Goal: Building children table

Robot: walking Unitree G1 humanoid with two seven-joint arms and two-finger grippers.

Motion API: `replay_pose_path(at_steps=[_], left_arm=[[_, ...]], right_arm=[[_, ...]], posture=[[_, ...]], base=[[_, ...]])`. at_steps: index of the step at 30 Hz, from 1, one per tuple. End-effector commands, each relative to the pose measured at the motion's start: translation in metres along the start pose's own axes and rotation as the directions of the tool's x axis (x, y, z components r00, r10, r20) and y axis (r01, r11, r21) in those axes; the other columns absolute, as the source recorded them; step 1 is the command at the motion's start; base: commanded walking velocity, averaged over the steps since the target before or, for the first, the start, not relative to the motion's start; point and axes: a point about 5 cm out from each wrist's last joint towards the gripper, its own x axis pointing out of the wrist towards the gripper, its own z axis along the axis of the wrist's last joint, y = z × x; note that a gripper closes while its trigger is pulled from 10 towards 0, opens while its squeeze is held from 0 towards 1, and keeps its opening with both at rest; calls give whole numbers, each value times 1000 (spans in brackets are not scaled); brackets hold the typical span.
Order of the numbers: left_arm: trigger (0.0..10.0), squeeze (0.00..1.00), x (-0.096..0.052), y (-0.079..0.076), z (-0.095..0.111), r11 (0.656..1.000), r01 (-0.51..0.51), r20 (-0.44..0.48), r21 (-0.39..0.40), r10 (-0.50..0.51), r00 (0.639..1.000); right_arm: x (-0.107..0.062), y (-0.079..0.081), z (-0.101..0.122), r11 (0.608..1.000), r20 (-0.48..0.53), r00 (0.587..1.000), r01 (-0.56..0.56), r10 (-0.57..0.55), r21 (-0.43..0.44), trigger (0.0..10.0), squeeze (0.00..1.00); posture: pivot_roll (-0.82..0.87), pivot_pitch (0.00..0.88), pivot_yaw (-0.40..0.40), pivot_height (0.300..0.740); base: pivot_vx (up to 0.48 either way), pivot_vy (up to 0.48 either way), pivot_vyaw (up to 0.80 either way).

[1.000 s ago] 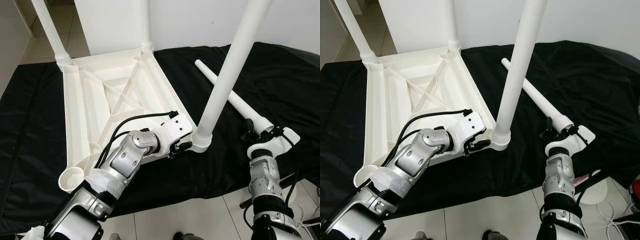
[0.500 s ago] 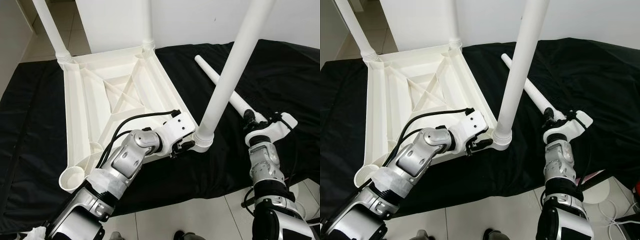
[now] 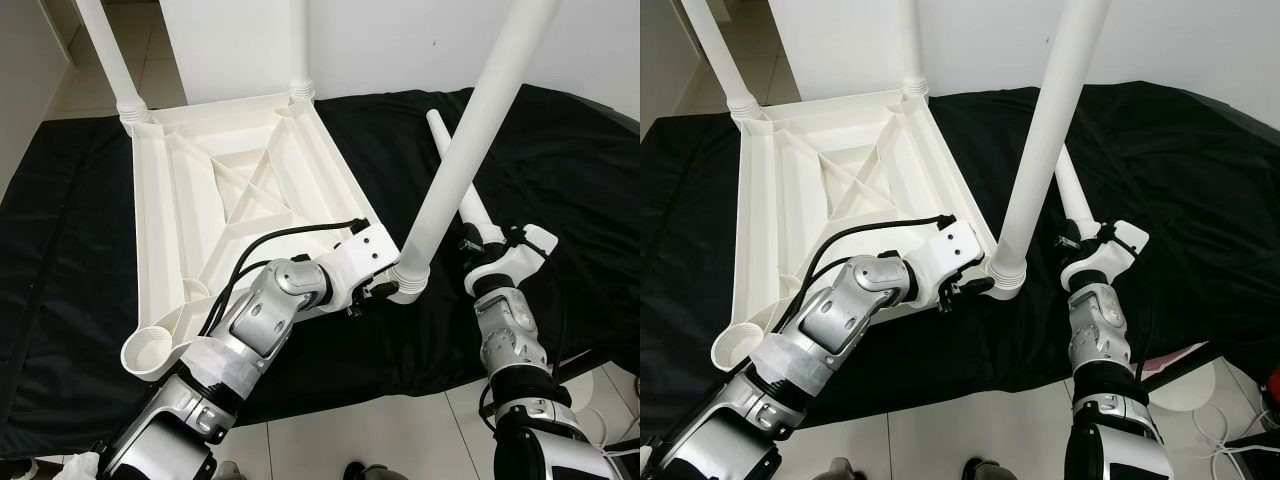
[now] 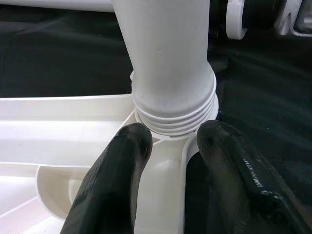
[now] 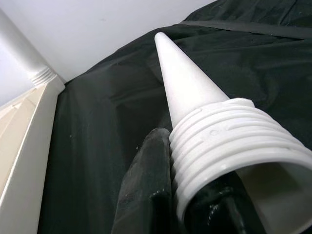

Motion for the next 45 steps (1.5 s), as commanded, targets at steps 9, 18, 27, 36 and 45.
replay_pose_path(at_steps=[9, 18, 27, 36, 45], left_arm=[[10000, 0, -25, 29, 15, 985, -110, 154, -135, 131, 979], [10000, 0, -59, 41, 12, 979, -57, 242, -195, 104, 965], [10000, 0, -76, 61, 26, 956, -95, 334, -276, 189, 923], [10000, 0, -95, 85, 29, 920, -198, 351, -338, 318, 881], [10000, 0, -91, 81, 28, 924, -175, 347, -340, 296, 890]], right_arm=[[9, 31, 45, 984, 219, 963, -135, 158, -114, 10000, 0], [24, 58, 95, 965, 392, 888, -178, 242, -193, 10000, 0], [30, 127, 173, 904, 595, 681, -329, 428, -274, 10000, 0], [10, 173, 235, 826, 718, 439, -437, 541, -355, 10000, 0], [-2, 181, 265, 825, 784, 333, -426, 525, -371, 10000, 0]], posture=[[72, 74, -44, 740], [65, 61, -43, 740], [71, 53, -45, 740], [75, 52, -36, 740], [80, 51, -14, 740]], base=[[0, 0, 0], [0, 0, 0], [0, 0, 0], [0, 0, 0], [0, 0, 0]])
